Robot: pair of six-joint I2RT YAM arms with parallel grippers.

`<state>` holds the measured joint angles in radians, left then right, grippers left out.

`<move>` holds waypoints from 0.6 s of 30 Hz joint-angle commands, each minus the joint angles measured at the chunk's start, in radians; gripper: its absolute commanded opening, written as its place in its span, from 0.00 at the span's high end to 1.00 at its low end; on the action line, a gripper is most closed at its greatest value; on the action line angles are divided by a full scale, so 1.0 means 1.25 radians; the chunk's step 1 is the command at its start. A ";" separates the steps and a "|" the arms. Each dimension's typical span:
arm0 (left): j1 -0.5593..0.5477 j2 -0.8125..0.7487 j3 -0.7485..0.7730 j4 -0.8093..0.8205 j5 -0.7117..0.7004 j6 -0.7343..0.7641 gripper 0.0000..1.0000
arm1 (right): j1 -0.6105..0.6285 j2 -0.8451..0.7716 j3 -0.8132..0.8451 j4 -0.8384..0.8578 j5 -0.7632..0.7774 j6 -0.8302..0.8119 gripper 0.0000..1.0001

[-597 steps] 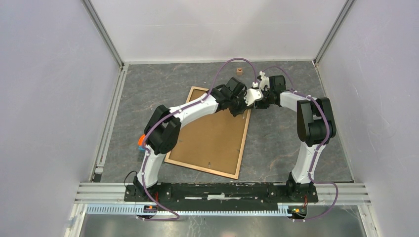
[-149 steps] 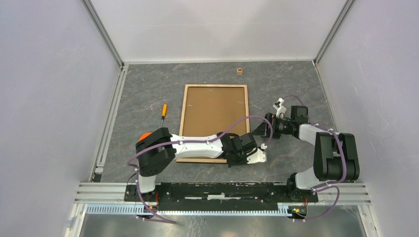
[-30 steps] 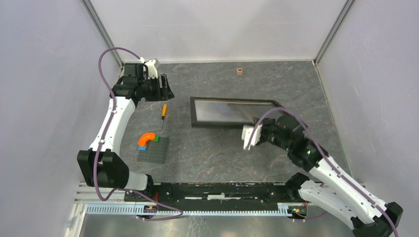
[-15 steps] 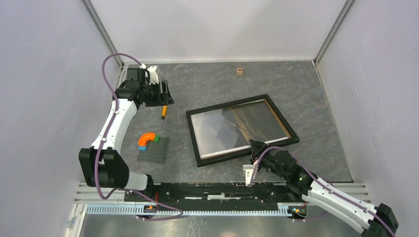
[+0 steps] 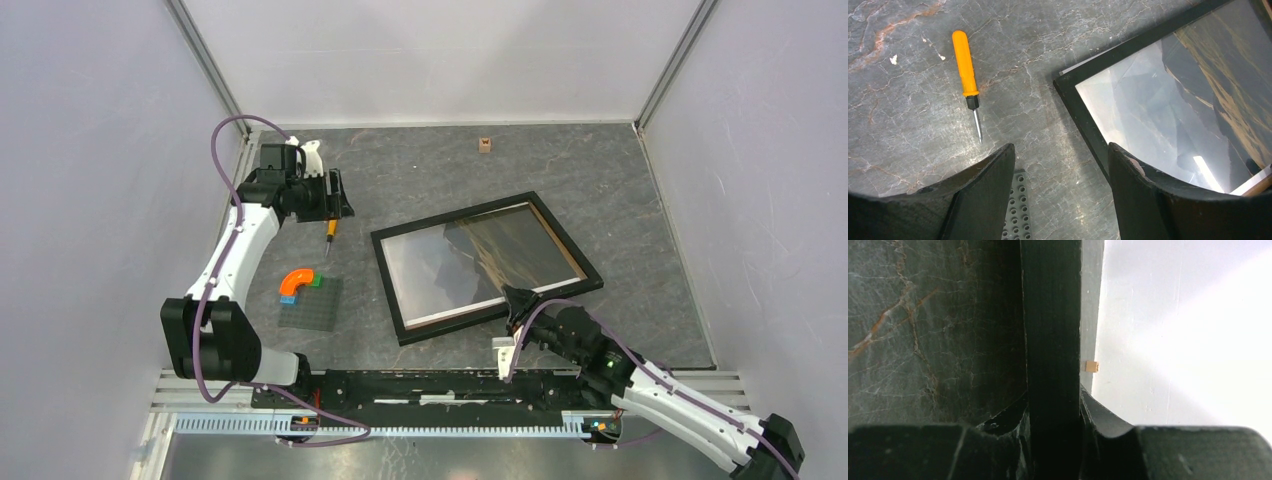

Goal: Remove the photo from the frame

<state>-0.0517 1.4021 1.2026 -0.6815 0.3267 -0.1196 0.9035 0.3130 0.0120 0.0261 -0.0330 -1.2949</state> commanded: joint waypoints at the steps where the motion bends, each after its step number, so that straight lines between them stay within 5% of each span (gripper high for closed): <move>1: 0.003 -0.021 -0.002 0.031 0.025 0.009 0.26 | 0.013 0.067 -0.047 0.021 -0.022 0.077 1.00; 9: 0.002 -0.027 0.000 0.027 -0.005 0.011 0.26 | 0.124 0.364 0.069 0.118 0.279 0.318 1.00; 15: 0.003 -0.035 -0.002 0.026 -0.018 0.017 0.26 | 0.174 0.409 0.085 0.127 0.305 0.394 1.00; 16: 0.003 -0.036 -0.005 0.029 -0.015 0.015 0.26 | 0.174 0.432 0.083 0.140 0.303 0.387 0.98; 18: 0.003 -0.035 -0.009 0.030 -0.011 0.011 0.26 | 0.176 0.491 0.102 0.116 0.265 0.395 0.65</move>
<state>-0.0517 1.3937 1.2007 -0.6773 0.3149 -0.1196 1.1183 0.8379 0.0956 0.1795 0.3149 -0.9844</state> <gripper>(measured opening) 0.739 0.362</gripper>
